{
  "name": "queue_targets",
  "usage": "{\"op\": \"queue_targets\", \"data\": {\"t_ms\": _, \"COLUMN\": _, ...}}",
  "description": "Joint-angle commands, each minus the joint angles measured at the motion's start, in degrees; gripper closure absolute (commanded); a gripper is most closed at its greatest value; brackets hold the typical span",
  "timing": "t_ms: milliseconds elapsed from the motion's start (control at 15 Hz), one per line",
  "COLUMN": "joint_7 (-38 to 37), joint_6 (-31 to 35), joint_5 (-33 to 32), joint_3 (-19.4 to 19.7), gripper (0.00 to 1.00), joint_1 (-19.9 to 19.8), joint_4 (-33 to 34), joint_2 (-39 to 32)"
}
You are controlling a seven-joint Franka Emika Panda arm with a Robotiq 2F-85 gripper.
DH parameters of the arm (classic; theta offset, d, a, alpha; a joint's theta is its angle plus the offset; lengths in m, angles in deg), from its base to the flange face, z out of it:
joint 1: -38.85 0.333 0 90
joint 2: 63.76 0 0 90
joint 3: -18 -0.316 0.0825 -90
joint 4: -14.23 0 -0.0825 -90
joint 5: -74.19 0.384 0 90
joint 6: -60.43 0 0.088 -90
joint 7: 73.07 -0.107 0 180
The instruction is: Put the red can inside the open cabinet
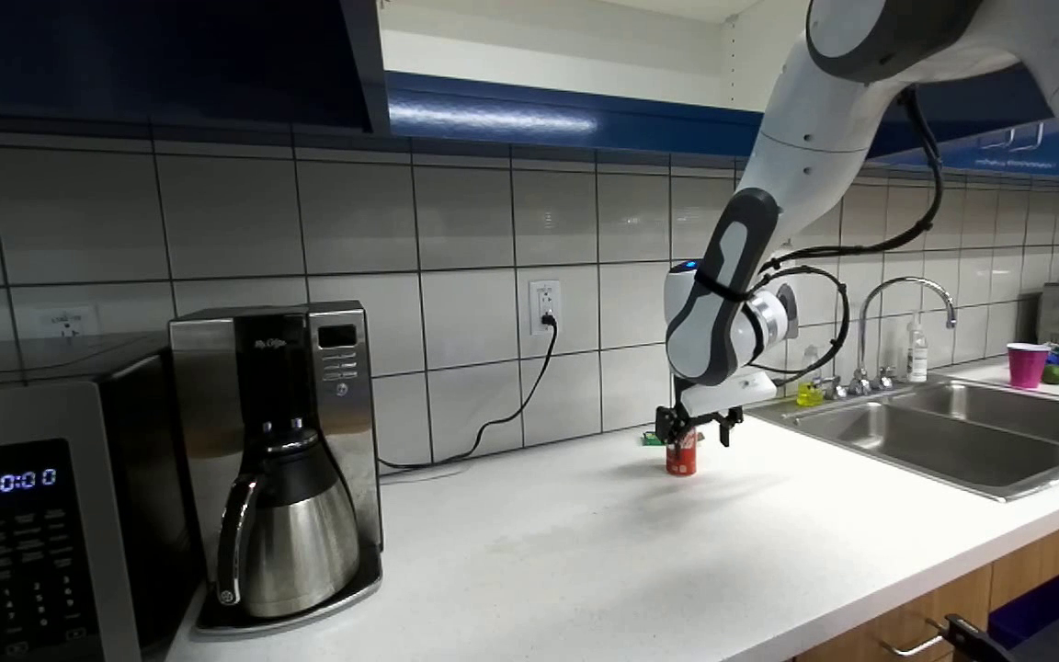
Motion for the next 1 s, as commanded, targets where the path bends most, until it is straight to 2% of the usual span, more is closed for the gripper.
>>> {"op": "queue_targets", "data": {"t_ms": 0, "joint_7": -2.84, "joint_6": 1.31, "joint_5": 0.14, "joint_3": 2.67, "gripper": 0.0, "joint_1": 2.58, "joint_4": 3.98, "joint_2": -3.66}}
{"op": "queue_targets", "data": {"t_ms": 933, "joint_7": -3.67, "joint_6": 3.58, "joint_5": 3.65, "joint_3": 6.61, "gripper": 0.0, "joint_1": 5.03, "joint_4": 11.05, "joint_2": -10.56}}
